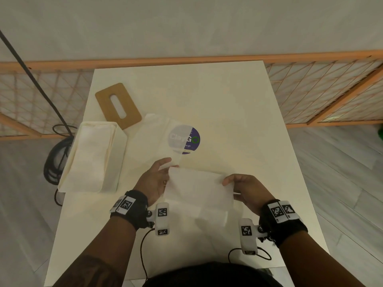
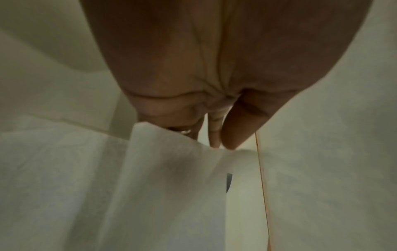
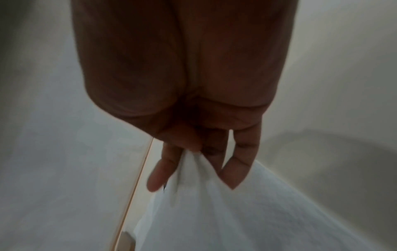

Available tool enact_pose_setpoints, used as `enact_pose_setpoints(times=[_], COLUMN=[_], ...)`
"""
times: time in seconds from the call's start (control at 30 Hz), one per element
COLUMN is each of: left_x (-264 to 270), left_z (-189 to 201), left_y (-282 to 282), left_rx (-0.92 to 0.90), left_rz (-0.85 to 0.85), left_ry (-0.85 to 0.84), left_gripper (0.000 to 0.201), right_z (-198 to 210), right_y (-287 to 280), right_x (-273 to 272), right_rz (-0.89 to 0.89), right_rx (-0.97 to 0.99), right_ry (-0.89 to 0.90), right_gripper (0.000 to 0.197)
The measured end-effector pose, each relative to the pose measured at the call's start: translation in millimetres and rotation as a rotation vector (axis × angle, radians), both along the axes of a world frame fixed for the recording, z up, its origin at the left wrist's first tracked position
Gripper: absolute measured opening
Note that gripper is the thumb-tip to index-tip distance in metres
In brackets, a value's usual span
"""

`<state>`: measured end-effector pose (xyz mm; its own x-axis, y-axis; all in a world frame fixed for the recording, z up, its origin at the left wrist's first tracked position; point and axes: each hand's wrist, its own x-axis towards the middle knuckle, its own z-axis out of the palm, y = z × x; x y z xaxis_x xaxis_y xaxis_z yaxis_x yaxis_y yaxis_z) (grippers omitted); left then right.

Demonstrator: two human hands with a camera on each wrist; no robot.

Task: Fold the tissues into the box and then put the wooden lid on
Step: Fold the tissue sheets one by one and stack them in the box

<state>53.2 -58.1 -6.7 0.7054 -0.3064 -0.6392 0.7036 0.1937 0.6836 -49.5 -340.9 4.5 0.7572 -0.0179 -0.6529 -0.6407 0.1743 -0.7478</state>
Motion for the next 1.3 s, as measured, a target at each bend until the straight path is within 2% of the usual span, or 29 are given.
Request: enact_pose_setpoints(times=[0.07,0.13,0.17,0.23,0.27,0.37,0.43,0.6,0.7,0.8,0.9,1.0,1.1,1.17,1.23,1.3], left_x=[1,1,1,2,3,2,-2,-17,-18,-9,9,25,34,38,39,35], left_z=[4,1,0,-3,-6,-10,-11,-21,-29,-28,-28,-30,-35,-35,-34,-26], left_y=[1,1,0,0,1,-1,-6,-8,-9,-14,-19,-19,-17,-15,-10,-9], left_rx=[0.005,0.117,0.181,0.319,0.398,0.647,0.764,0.867,0.929,1.008,1.121,1.293,1.286,1.222,1.134,1.013], left_rz=[0.000,-0.058,-0.106,-0.230,-0.292,-0.443,-0.481,-0.555,-0.589,-0.527,-0.419,-0.485,-0.471,-0.450,-0.384,-0.298], left_ry=[0.115,0.152,0.119,-0.030,-0.116,-0.338,-0.438,-0.577,-0.631,-0.696,-0.737,-0.647,-0.703,-0.746,-0.813,-0.925], left_gripper=[0.026,0.032,0.030,0.010,0.010,0.023,0.026,0.027,0.022,0.016,0.030,0.048,0.031,0.019,0.014,0.015], right_z=[1,5,5,3,0,-11,-16,-24,-24,-24,-24,-19,-9,-3,2,8], right_y=[0,2,3,7,8,11,12,20,26,26,19,10,4,2,2,3], right_x=[-2,-6,-8,-12,-14,-20,-22,-21,-20,-12,5,22,32,41,54,69], right_rz=[0.011,0.017,0.021,0.040,0.058,0.139,0.241,0.434,0.483,0.514,0.584,0.590,0.581,0.496,0.361,0.251], right_rx=[0.036,0.069,0.063,-0.013,-0.065,-0.268,-0.423,-0.747,-0.830,-0.885,-0.954,-0.976,-1.092,-1.120,-1.021,-0.829], right_ry=[0.054,0.088,0.092,0.083,0.067,0.018,0.020,0.004,-0.010,0.003,-0.025,-0.061,-0.051,-0.106,-0.163,-0.092], right_gripper=[0.050,0.049,0.044,0.031,0.027,0.028,0.027,0.020,0.019,0.021,0.022,0.023,0.021,0.019,0.015,0.032])
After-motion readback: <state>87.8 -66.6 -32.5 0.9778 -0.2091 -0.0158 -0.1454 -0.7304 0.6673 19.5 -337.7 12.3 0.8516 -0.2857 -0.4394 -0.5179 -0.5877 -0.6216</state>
